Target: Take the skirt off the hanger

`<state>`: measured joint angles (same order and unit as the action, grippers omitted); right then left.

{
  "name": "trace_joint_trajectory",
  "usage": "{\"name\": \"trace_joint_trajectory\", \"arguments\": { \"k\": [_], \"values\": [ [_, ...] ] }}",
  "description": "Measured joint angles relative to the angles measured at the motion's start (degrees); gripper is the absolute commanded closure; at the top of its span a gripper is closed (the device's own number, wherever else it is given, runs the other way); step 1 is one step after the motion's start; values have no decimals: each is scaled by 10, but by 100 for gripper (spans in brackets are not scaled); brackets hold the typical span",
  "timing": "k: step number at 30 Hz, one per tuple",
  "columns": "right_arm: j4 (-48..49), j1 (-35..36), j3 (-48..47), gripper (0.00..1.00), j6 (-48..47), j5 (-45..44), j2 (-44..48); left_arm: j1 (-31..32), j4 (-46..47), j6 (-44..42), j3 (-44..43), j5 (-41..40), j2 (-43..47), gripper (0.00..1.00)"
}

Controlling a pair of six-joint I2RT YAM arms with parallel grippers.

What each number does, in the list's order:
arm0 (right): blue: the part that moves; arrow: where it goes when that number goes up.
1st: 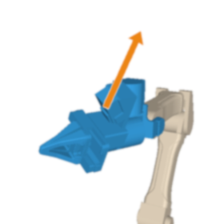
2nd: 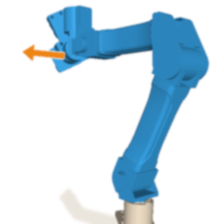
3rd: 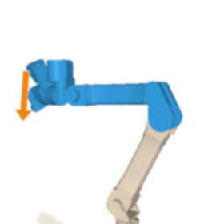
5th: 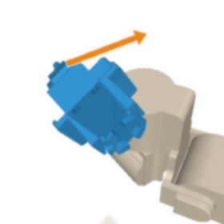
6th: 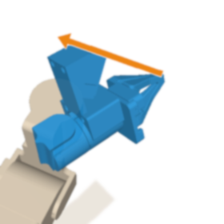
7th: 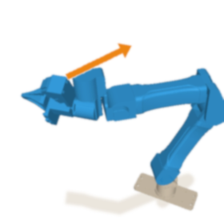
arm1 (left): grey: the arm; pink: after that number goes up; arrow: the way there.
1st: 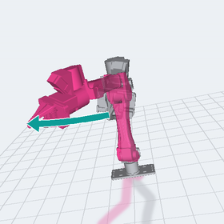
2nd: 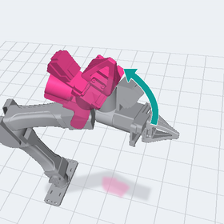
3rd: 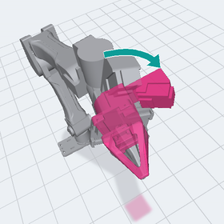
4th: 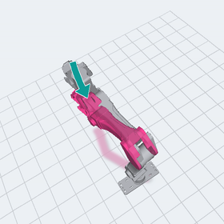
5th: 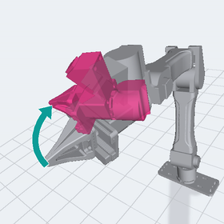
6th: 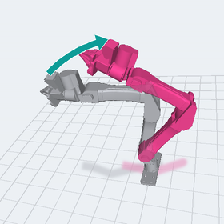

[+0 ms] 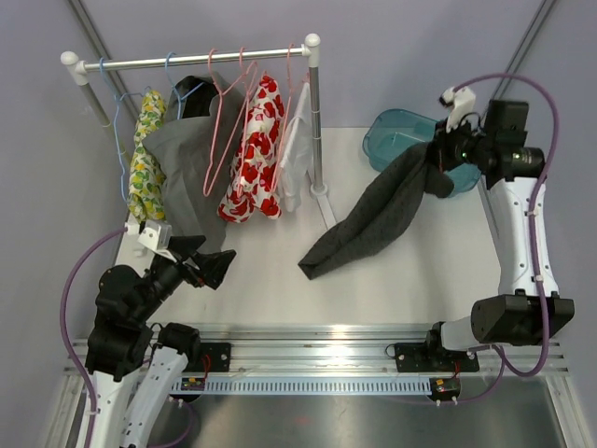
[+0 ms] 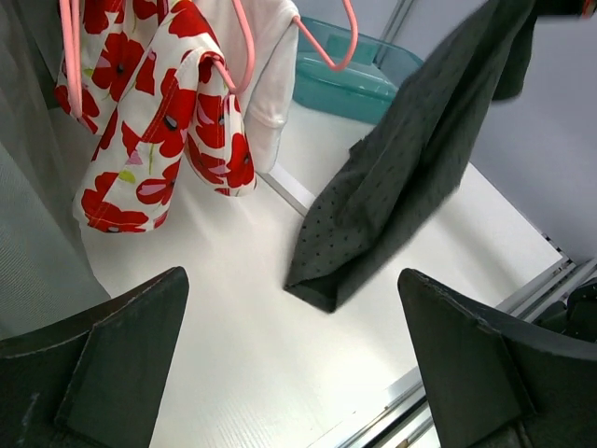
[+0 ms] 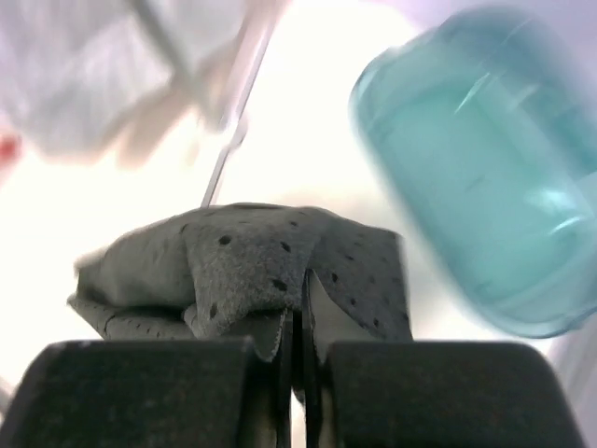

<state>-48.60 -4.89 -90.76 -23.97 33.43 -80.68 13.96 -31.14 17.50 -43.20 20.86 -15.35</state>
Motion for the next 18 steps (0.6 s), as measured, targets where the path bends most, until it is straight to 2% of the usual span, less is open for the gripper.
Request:
{"name": "trace_joint_trajectory", "arguments": {
  "k": [5,11,15,18],
  "values": [
    [23,0,-220,100,78,-46,-44,0,0,7,2,0,20,1],
    [44,0,-472,100,145,-148,-148,0,2,10,2,-1,24,1],
    [77,-2,-573,100,158,-222,-224,0,8,13,4,-2,24,1],
    [107,-4,-584,100,156,-272,-263,0,11,17,8,-3,23,1]
  ]
}}
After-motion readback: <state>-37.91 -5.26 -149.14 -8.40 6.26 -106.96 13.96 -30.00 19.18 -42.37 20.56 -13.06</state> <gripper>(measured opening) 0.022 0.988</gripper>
